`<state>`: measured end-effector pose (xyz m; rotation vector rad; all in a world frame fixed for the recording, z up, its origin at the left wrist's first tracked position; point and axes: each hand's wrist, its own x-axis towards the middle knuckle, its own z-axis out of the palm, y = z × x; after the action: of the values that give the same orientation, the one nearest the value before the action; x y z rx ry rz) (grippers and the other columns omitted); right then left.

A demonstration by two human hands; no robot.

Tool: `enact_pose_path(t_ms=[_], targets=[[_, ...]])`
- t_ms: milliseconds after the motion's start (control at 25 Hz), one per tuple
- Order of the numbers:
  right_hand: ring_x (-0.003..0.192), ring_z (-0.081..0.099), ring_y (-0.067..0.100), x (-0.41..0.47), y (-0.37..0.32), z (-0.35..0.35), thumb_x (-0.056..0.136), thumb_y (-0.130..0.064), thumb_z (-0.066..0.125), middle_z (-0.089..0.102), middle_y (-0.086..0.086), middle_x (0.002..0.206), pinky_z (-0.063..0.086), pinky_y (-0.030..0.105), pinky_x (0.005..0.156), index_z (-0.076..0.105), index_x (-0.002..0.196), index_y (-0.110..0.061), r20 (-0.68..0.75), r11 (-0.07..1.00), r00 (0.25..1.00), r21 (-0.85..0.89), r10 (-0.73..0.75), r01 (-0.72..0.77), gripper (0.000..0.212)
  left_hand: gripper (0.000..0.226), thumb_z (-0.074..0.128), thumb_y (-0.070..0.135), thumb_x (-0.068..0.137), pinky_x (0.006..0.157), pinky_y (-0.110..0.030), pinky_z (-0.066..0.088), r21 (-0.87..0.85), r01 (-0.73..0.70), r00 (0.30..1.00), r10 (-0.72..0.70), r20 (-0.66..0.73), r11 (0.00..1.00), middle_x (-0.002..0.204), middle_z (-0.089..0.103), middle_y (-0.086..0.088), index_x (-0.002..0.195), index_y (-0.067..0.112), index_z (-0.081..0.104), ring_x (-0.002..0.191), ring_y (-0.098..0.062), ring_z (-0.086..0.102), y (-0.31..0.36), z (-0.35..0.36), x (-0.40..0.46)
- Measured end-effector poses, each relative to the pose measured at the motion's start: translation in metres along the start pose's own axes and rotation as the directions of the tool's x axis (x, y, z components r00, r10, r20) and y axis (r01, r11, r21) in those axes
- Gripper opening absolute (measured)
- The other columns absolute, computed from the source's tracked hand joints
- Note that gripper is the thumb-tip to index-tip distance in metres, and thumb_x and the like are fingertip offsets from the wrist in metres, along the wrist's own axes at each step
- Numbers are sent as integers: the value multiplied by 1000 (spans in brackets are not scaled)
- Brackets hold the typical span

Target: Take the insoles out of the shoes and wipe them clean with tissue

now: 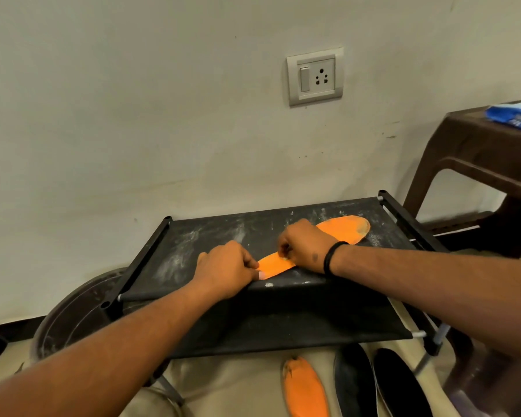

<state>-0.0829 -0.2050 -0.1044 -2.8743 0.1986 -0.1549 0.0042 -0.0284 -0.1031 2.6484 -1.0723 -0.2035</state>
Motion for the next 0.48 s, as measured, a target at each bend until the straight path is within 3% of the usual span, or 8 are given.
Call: enact_pose_path(t_ms=[200, 320, 400, 480], targets=[[100, 66, 28, 2, 37, -18, 86, 7, 56, 71, 10, 108, 53, 37, 91, 77, 97, -10, -37, 974, 976, -65, 215, -217, 29, 23, 73, 47, 87, 102, -46, 35, 53, -33, 999, 33, -12, 998, 112, 74, 15, 101, 30, 79, 110, -12, 64, 5, -1, -1], [98, 63, 28, 3, 5, -10, 87, -2, 63, 65, 11, 106, 50, 32, 85, 78, 97, -11, -75, 997, 995, -35, 62, -65, 21, 26, 72, 49, 87, 99, -43, 35, 117, -50, 998, 54, -34, 992, 110, 75, 11, 105, 30, 78, 109, -15, 64, 8, -1, -1], [92, 61, 28, -2, -23, 0, 88, -4, 59, 63, 11, 101, 51, 36, 80, 77, 95, -8, 11, 991, 996, -99, -84, 85, 19, 27, 70, 49, 89, 96, -42, 37, 166, -57, 998, 63, -28, 984, 109, 75, 10, 108, 31, 77, 107, -15, 64, 7, -3, -2], [92, 59, 31, -6, -30, 1, 89, -2, 54, 61, 13, 101, 48, 37, 77, 72, 92, -5, 59, 969, 992, -216, -111, 122, 18, 26, 68, 50, 90, 98, -42, 40, 166, -70, 998, 69, 11, 984, 110, 74, 11, 106, 31, 77, 104, -13, 65, 5, -4, -1]])
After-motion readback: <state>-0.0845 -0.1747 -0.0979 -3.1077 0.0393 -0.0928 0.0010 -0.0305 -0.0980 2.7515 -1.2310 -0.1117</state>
